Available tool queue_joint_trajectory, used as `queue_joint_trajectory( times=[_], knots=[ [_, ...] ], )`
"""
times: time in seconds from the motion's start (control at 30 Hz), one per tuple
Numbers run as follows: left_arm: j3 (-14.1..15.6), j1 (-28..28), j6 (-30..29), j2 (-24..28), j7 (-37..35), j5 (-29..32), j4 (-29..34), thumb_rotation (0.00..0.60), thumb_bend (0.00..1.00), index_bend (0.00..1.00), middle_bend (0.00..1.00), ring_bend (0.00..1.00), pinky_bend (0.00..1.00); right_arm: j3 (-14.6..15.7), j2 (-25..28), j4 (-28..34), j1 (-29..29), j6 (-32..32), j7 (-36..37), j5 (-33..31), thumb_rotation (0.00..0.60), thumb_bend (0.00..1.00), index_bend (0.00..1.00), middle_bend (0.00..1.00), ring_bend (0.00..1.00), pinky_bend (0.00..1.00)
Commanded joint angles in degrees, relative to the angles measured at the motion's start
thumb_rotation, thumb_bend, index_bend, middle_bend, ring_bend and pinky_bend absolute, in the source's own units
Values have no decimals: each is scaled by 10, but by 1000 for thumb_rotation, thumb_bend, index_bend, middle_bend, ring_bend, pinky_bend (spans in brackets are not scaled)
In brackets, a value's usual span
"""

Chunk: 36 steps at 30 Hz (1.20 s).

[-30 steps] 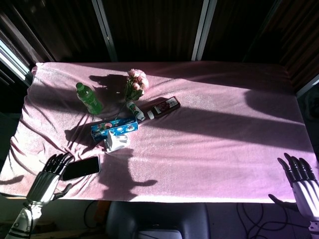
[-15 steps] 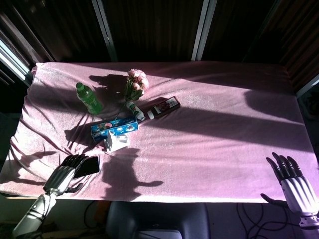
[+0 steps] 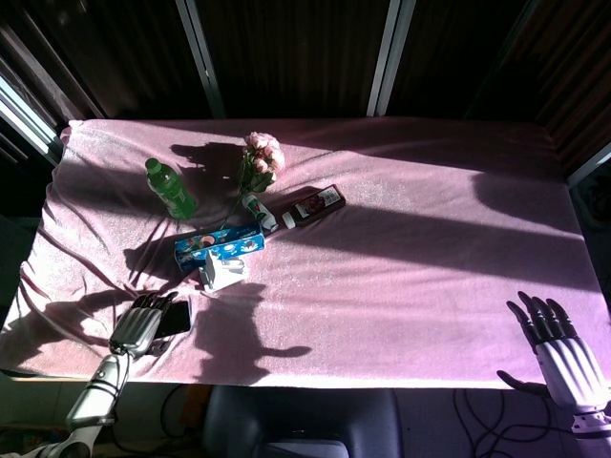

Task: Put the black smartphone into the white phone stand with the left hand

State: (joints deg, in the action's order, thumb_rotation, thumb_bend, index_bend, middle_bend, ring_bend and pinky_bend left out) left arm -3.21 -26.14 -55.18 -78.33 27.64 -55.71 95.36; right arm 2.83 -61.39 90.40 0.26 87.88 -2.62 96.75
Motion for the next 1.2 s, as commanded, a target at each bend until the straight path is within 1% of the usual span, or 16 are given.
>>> queue_joint_trajectory(
  times=[0.03,0.13,0.23,0.37,0.47,0.63,0.77,0.87,0.93,1.03,1.17,1.2],
  knots=[
    [-1,-12,-2,-8,19,23,7,600,263,100,215,75,118,0,1,-1,0,2,2,1,600,241,0,0,0,0],
    [-1,-19,-8,-14,32,42,6,600,263,148,240,88,120,1,1,-1,-1,5,6,3,600,241,0,0,0,0],
    [0,-25,-15,-18,44,57,6,600,262,200,299,124,130,1,2,-3,-2,8,9,4,600,241,0,0,0,0],
    [4,-33,-30,-23,72,82,6,600,265,285,417,204,150,2,3,-4,-3,10,11,5,600,242,0,0,0,0],
    [8,-39,-42,-25,95,97,7,600,265,386,521,276,170,2,3,-4,-2,10,11,5,600,241,0,0,0,0],
    [16,-54,-59,-28,147,136,15,600,274,483,651,374,193,3,3,-4,-2,11,11,7,600,241,0,0,0,0],
    [17,-67,-77,-33,183,164,18,600,298,620,815,513,222,3,4,-5,-3,13,14,8,600,241,0,0,0,0],
    [16,-70,-91,-37,193,177,20,600,358,728,933,621,266,4,4,-5,-4,15,17,9,600,241,0,0,0,0],
    [14,-69,-96,-37,185,176,22,600,415,778,982,669,292,4,5,-6,-4,16,18,10,600,241,0,0,0,0],
    [6,-59,-94,-28,136,148,26,600,457,820,1000,705,319,4,5,-7,-5,18,19,11,600,241,0,0,0,0],
    [-12,-30,-84,5,10,82,44,600,460,833,1000,726,334,5,5,-7,-6,20,20,11,600,241,0,0,0,0],
    [-18,-19,-85,17,-35,56,50,600,459,835,1000,728,334,5,5,-8,-6,20,19,12,600,241,0,0,0,0]
  ],
)
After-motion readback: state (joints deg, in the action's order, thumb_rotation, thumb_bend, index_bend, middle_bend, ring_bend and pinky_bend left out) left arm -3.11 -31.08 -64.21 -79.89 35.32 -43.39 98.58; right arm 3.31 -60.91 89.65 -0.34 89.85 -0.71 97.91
